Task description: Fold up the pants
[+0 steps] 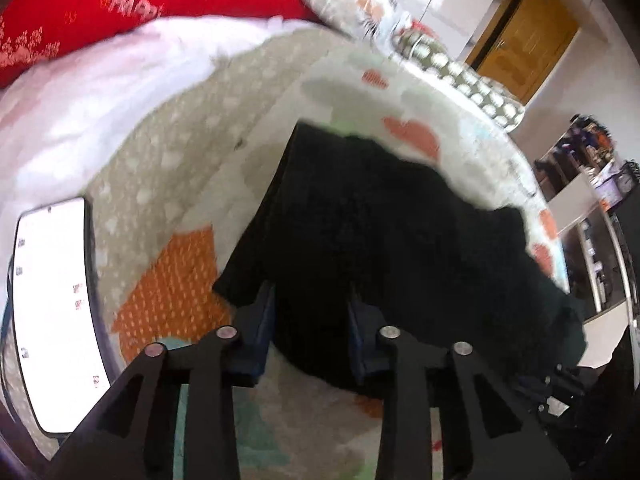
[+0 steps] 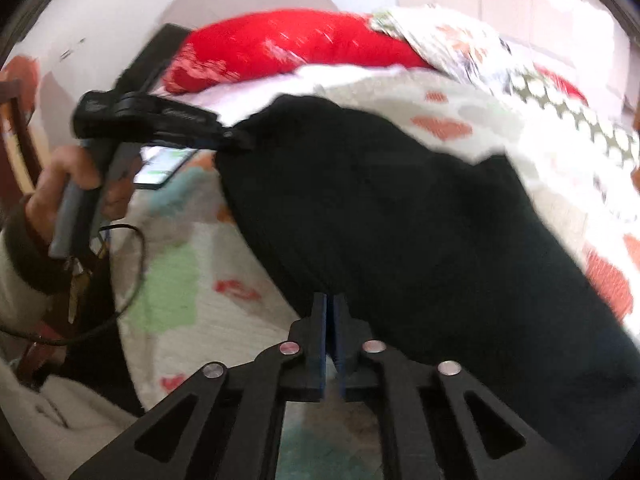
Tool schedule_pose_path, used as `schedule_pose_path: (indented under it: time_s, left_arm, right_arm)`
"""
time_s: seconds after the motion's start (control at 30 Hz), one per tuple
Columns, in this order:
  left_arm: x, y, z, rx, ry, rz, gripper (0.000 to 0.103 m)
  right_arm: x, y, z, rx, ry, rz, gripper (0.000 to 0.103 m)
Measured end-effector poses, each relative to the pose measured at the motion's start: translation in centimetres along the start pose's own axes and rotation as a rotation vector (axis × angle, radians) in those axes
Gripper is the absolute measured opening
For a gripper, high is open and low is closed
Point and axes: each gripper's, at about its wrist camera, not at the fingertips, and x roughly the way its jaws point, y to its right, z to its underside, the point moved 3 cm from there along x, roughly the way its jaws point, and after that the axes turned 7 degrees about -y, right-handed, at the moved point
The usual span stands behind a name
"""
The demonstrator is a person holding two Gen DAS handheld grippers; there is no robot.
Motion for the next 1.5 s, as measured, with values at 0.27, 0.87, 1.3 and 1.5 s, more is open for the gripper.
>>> schedule_pose_path:
  time_s: [0.27,0.87,1.3,1.5]
  left_arm:
    - [-4.9,-0.6,-0.9,-0.049,0.139,-0.052,0.059]
    - [2.4,1.7,-3.4,-0.021,0.037,-0.160,0.063]
    - [-0.1,4.4,-3.8,0.040,0.113,-0.144,0.068]
    - [3.2,2.3,-3.3,-0.014,0.046,-0.190,0.075]
  right_arm:
    - [-5.5,5.4,-3.9,0.149,0.155,0.041,0.042]
    - [6.0,16.1,-11.2,0.322,0.026,0.181,0.002]
    - [-2.5,13.1,-6.2,0.323,0.093,0.170,0.027]
    - [-0.5,11.1,-0.7,0.269,-0.011,0.225,0.028]
